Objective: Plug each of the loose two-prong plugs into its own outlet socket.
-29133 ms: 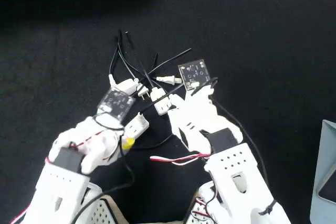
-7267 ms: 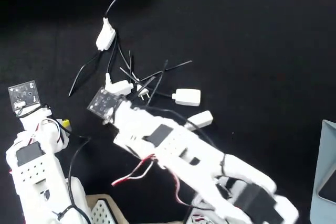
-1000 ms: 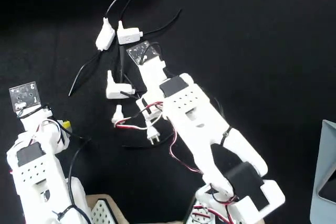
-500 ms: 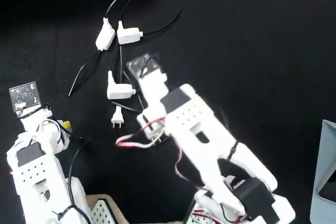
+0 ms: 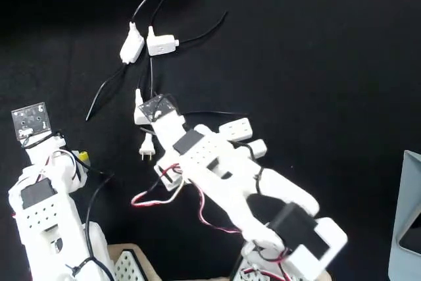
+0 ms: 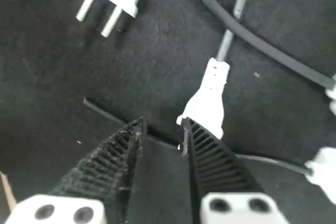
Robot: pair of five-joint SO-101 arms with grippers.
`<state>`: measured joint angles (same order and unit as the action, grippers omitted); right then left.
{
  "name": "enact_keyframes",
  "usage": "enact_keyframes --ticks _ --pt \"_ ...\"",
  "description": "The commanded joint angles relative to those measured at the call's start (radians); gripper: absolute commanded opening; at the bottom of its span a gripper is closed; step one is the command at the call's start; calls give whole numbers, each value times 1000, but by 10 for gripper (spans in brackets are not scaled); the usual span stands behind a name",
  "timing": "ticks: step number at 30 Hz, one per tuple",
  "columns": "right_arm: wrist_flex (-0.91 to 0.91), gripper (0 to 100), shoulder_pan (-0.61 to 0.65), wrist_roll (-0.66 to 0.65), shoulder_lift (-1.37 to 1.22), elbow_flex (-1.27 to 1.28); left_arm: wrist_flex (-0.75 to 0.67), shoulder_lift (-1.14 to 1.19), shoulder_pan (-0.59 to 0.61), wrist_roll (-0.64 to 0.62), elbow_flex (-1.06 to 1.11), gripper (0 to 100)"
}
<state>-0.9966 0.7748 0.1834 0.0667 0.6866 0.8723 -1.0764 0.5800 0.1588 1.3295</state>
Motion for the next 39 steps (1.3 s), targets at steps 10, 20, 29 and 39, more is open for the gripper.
enact_keyframes --ticks 10,20,29,39 --pt "-54 114 -107 2 -30 -47 -17 -15 -1 -3 -2 249" --pt "-110 114 -101 -44 173 -50 -17 -15 -1 -3 -2 249" --pt "-83 116 -161 -61 64 -56 -17 -15 -1 -3 -2 249" --pt "-8 114 -239 -121 -35 -58 -17 -15 -1 -3 -2 249"
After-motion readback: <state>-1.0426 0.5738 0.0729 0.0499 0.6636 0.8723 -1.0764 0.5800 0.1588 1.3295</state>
